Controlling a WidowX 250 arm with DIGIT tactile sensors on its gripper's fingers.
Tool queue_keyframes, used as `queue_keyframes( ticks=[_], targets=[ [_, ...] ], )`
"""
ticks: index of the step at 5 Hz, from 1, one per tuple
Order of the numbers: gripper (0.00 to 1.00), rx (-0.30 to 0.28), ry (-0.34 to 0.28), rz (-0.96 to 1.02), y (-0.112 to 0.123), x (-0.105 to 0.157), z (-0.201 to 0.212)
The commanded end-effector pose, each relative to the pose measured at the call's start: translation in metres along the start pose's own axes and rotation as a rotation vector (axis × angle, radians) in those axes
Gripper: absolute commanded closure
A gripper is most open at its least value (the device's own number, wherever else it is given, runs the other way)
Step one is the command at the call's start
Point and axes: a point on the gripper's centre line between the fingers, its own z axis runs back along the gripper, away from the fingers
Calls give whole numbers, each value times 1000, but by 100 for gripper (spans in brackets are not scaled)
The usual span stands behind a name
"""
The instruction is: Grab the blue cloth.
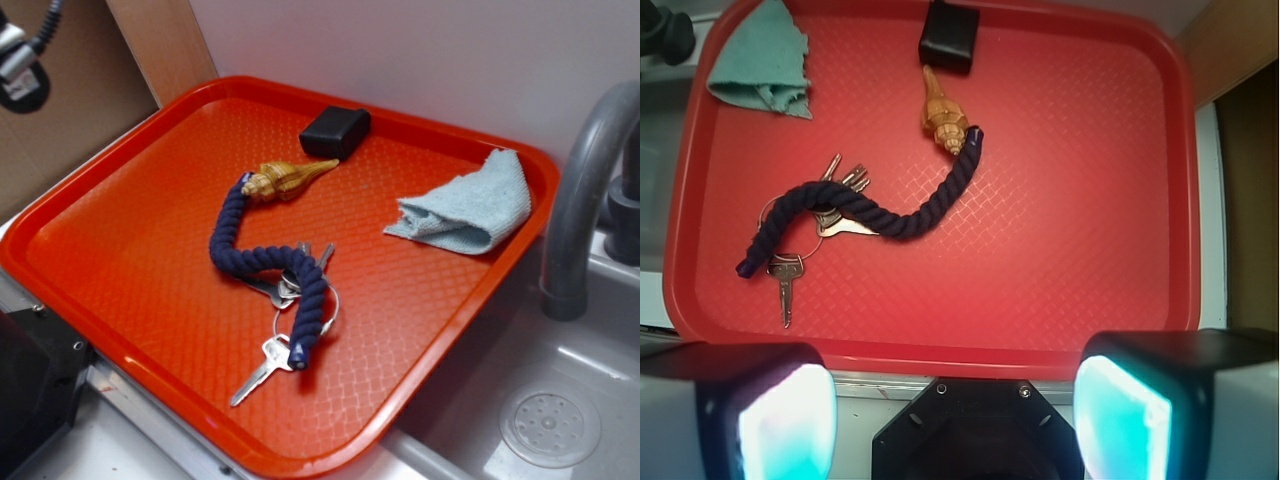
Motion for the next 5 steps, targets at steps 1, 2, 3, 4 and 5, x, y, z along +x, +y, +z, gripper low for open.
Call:
queue_keyframes(
  ticks=[1,2,3,4,5],
  targets=[
    [0,1,-8,-15,-2,3,3],
    [0,1,-8,-15,-2,3,3],
    [0,67,-7,-71,-47,47,-46],
    [0,-19,-147,-298,-110,85,-70],
    [0,5,-256,-414,-135,109,-100]
  ],
)
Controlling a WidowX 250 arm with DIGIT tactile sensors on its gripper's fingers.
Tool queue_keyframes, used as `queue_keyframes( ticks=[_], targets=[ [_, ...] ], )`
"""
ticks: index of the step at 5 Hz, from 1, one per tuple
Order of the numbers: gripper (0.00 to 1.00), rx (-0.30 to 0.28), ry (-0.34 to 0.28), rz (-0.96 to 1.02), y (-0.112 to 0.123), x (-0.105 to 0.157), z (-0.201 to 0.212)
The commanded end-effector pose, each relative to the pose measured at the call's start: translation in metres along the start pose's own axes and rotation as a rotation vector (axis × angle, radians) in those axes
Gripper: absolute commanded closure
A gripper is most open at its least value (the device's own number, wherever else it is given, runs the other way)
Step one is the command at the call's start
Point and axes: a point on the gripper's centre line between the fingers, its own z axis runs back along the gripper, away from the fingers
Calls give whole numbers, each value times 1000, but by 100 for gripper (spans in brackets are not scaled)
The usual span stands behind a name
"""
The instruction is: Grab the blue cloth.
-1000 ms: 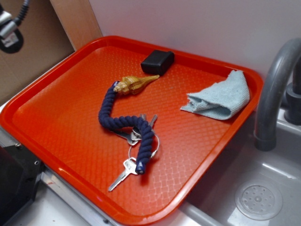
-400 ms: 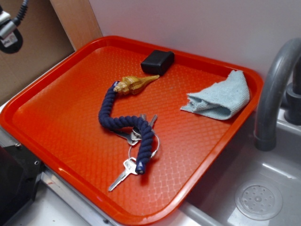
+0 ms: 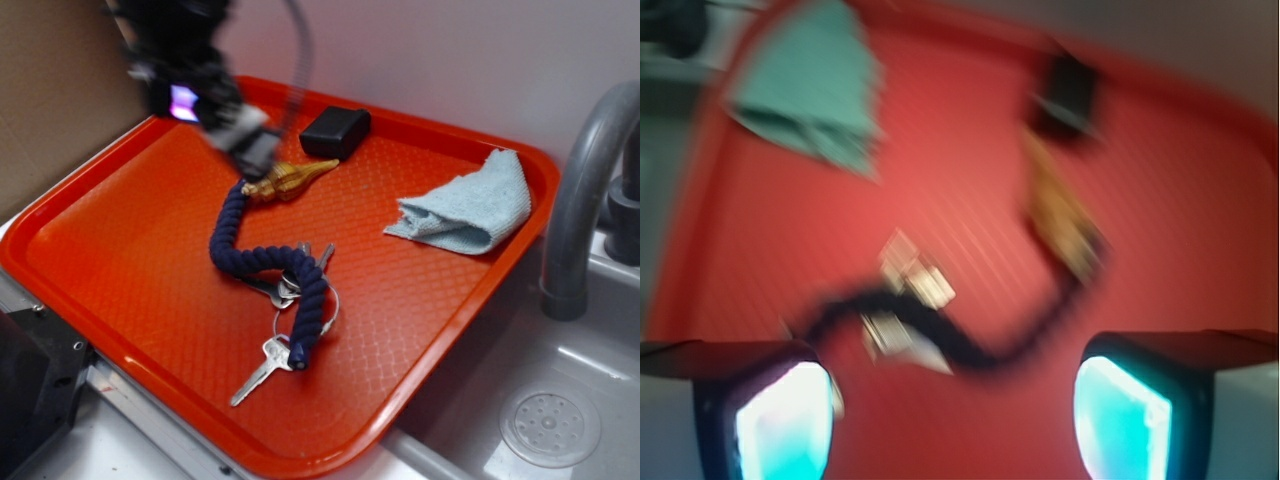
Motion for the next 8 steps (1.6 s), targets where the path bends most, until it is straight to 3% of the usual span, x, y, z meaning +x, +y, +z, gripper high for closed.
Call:
queue_keyframes(
  ticks=[1,2,5,6,8],
  targets=[
    [0,-1,-182,-161,-13,62,-49],
    [0,-116,-171,-241,-12,77,-72],
    [0,-87,-124,-515,-49,25,-74],
    [0,-33,-47,-543,-51,34,-87],
    [0,-13,-62,-519,-45,73,-102]
  ],
)
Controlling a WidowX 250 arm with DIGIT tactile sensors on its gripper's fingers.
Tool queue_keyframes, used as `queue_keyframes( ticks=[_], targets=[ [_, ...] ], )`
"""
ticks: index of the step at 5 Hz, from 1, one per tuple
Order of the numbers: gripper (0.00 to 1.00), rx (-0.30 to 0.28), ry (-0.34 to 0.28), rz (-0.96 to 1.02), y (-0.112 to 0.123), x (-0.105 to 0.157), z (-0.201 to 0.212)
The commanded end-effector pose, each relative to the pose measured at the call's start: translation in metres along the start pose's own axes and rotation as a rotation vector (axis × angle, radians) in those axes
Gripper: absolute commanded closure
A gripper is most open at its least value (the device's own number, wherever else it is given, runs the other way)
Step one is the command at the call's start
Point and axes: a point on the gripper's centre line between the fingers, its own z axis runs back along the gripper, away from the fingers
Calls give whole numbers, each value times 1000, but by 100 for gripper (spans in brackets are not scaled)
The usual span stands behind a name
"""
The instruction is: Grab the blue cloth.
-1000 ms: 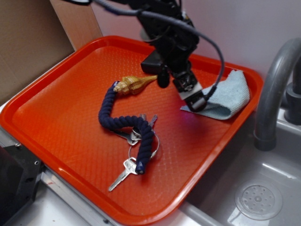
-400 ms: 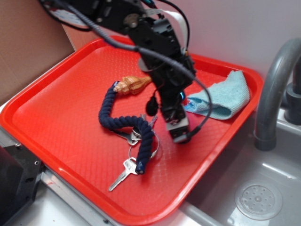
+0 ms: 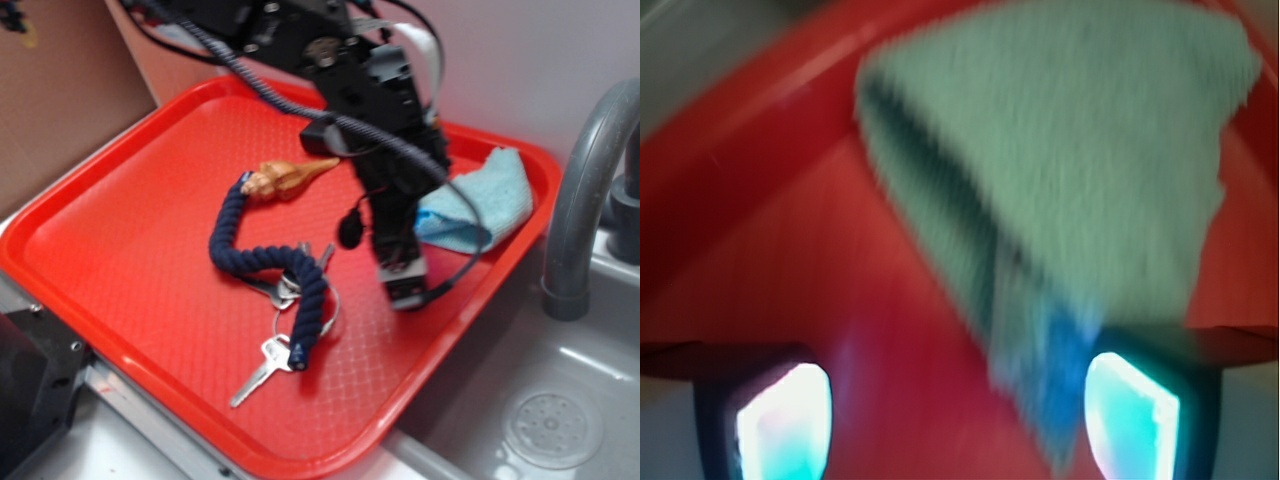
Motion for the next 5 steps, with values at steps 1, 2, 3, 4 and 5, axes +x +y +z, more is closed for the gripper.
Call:
queue_keyframes(
  ticks=[1,2,3,4,5],
  targets=[
    [0,33,-42,65,23,34,6],
    [92,16,-26,164,41,34,1],
    [100,4,-12,206,47,23,-4],
    [100,15,-3,216,45,15,-8],
    [100,22,-5,240,42,9,-4]
  ],
)
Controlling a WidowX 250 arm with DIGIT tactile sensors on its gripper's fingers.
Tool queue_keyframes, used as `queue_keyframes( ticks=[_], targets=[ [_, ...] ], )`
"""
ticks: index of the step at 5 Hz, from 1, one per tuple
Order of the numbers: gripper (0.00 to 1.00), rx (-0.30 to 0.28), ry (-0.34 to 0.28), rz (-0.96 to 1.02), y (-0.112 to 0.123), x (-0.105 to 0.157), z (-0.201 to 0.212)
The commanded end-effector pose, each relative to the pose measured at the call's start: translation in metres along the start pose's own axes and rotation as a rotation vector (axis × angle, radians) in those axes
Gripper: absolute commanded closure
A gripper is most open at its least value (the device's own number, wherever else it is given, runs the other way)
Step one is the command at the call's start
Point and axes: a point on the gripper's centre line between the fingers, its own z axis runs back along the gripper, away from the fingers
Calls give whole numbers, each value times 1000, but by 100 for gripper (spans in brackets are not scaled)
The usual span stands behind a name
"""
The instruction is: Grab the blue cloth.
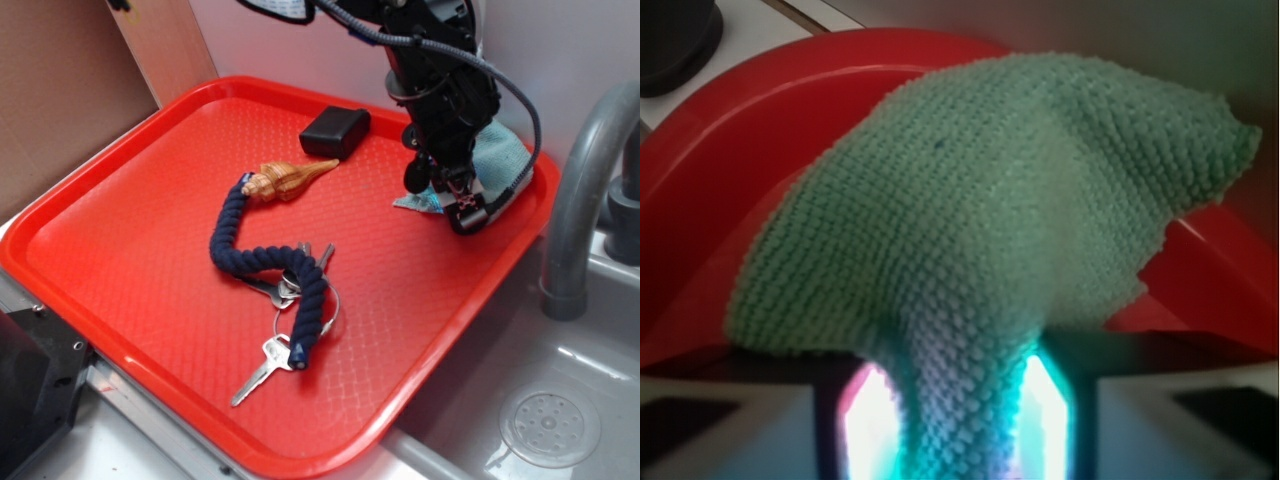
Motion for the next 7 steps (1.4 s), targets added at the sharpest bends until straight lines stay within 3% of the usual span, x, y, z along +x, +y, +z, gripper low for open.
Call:
queue_keyframes(
  ticks=[1,2,3,4,5,7],
  targets=[
    [100,64,94,177,7,-33,28],
    [100,7,236,422,34,-73,75],
    [100,-18,272,674,53,-105,130],
    [100,-96,105,807,68,-131,177],
    [100,-6,50,886,70,-127,226],
    [100,43,78,867,64,-121,222]
  ],
)
